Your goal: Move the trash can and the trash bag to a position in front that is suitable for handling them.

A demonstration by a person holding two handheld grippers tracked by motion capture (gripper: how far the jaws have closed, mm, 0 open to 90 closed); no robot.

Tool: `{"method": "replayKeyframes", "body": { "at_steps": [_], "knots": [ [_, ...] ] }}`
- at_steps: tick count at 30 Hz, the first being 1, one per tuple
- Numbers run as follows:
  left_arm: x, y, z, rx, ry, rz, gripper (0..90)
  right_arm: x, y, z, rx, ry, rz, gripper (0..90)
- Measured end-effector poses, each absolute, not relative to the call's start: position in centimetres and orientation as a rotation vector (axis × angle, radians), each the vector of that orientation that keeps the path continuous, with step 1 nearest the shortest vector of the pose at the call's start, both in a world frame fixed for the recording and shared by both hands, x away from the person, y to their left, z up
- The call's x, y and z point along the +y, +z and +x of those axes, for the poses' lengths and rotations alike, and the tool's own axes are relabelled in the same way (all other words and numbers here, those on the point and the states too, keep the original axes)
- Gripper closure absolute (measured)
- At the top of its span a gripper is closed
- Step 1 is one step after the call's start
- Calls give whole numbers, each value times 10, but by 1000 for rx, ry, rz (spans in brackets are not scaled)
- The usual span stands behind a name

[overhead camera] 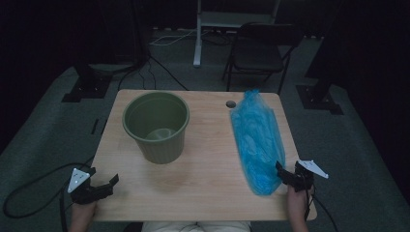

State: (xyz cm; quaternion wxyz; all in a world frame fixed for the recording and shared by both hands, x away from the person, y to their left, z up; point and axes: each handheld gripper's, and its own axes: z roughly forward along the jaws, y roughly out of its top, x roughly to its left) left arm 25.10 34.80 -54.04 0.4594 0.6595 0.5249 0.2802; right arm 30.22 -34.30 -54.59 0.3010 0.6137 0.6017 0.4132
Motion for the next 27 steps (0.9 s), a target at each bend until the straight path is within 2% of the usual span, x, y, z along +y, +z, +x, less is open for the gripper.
{"method": "replayKeyframes", "body": {
  "at_steps": [10,14,22,27],
  "knots": [
    [348,-540,259,1325,655,1651,5,-339,-542,307,1647,1113,1614,126],
    [349,-540,266,1334,656,1664,5,-333,-531,314,1676,1126,1605,126],
    [351,-538,283,1351,657,1669,5,-309,-506,334,1719,1163,1520,126],
    [349,-532,307,1340,655,1670,5,-279,-491,361,1763,1185,1469,126]
  ]
}}
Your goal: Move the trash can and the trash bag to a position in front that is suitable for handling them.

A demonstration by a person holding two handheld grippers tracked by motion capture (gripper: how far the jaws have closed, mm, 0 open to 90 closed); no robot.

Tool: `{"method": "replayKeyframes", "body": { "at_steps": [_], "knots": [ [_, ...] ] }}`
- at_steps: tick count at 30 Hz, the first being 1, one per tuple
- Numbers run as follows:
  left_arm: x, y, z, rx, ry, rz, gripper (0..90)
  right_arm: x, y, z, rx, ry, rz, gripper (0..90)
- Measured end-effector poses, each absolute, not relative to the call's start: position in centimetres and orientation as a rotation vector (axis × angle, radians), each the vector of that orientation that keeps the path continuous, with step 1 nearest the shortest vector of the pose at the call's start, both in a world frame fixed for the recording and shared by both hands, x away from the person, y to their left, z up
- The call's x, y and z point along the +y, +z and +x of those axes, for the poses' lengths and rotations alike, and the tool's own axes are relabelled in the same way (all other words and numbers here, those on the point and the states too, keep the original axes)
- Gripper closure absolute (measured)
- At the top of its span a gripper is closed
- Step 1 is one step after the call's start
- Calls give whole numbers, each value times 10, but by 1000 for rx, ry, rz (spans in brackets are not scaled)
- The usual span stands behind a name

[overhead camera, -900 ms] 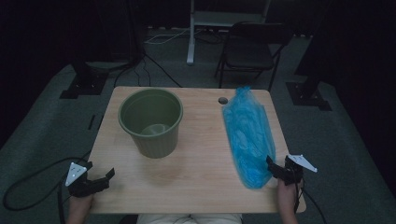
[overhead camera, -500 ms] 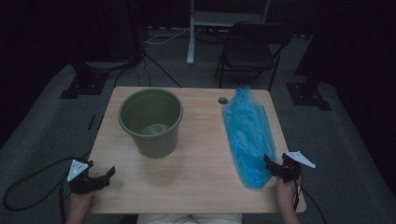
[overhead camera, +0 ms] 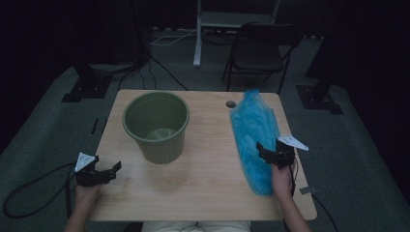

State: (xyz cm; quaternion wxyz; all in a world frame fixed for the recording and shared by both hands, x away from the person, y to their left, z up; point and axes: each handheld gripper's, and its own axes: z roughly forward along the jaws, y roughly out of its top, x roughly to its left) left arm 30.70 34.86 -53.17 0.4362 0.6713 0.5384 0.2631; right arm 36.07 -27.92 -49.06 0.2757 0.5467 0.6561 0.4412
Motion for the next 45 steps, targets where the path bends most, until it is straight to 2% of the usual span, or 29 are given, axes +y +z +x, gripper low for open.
{"method": "replayKeyframes", "body": {
  "at_steps": [3,4,12,23,36,45],
  "knots": [
    [348,-529,315,1332,665,1669,5,-267,-486,370,1783,1207,1458,126],
    [349,-527,325,1342,679,1662,5,-248,-484,382,1817,1214,1427,126],
    [348,-522,360,1370,681,1625,5,-176,-478,421,1924,1237,1357,126],
    [331,-516,386,1340,671,1644,5,-93,-489,459,2050,1322,1337,120],
    [317,-507,392,1304,685,1674,6,-51,-494,471,2082,1309,1381,135],
    [311,-505,387,1289,689,1657,47,-55,-491,469,2150,1274,1359,148]
  ]
}}
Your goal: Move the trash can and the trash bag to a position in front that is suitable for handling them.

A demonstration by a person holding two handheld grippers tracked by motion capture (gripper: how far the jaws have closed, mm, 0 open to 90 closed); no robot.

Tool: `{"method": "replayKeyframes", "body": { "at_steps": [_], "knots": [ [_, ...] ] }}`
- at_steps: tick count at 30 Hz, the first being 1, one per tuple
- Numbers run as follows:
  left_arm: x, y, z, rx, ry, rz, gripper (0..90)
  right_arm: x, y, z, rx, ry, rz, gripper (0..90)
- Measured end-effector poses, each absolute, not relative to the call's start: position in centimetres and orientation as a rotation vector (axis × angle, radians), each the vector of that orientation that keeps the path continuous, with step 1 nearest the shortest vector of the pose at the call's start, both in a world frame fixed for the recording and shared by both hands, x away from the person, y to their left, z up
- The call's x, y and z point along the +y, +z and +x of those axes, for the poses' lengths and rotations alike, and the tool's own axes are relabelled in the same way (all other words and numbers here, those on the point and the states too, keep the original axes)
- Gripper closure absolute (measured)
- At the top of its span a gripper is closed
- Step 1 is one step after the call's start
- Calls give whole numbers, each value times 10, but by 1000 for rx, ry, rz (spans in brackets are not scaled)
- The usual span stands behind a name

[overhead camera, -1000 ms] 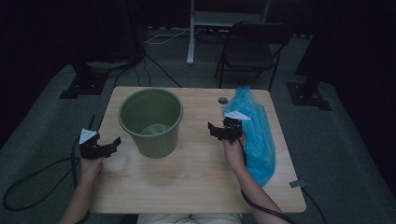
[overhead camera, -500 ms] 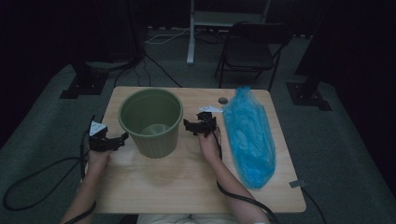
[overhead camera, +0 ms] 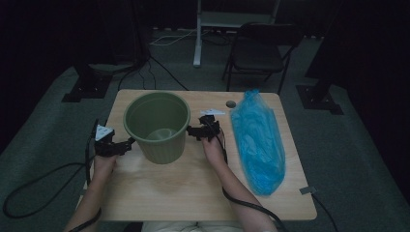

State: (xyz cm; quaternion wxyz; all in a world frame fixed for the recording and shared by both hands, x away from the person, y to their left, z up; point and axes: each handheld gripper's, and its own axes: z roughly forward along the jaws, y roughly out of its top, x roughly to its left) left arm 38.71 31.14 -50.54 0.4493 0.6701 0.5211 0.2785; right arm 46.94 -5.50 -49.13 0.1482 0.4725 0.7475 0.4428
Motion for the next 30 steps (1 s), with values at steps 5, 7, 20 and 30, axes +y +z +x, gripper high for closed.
{"method": "replayKeyframes", "body": {
  "at_steps": [5,7,20,30],
  "knots": [
    [308,-503,384,1279,674,1682,47,-61,-491,464,2174,1280,1346,148],
    [305,-502,383,1268,686,1696,47,-64,-490,463,2190,1266,1350,152],
    [269,-500,370,1185,612,1767,47,-100,-484,435,2190,1184,1311,162],
    [237,-497,352,1077,594,1849,47,-139,-486,413,2176,1202,1327,173]
  ]
}}
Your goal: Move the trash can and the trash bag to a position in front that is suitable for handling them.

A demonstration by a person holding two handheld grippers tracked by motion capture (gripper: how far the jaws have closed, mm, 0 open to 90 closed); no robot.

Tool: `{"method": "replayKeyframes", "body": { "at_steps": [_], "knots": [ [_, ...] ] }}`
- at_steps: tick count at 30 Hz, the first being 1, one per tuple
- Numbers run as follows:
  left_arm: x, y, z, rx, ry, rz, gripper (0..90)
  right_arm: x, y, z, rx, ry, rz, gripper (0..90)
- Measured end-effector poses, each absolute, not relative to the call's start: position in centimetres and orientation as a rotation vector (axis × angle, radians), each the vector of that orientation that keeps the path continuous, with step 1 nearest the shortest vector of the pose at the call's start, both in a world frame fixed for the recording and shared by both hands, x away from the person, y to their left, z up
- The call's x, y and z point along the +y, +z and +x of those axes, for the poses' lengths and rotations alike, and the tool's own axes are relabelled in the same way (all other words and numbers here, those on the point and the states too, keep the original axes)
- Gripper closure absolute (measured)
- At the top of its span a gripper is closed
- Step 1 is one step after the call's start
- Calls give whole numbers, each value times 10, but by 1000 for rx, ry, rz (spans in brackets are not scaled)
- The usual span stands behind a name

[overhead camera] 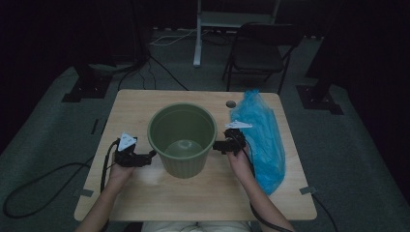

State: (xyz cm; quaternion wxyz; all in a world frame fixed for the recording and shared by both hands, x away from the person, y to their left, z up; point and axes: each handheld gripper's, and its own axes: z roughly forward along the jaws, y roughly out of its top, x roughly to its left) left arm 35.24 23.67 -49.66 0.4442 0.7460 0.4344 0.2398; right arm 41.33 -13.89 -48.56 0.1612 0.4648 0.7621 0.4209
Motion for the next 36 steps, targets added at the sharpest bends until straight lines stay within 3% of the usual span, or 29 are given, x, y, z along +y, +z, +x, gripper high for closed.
{"method": "replayKeyframes", "body": {
  "at_steps": [22,36],
  "knots": [
    [199,-492,305,925,545,1956,46,-189,-490,350,2164,1244,1328,173],
    [208,-503,290,922,589,1917,46,-202,-486,341,2157,1262,1330,122]
  ]
}}
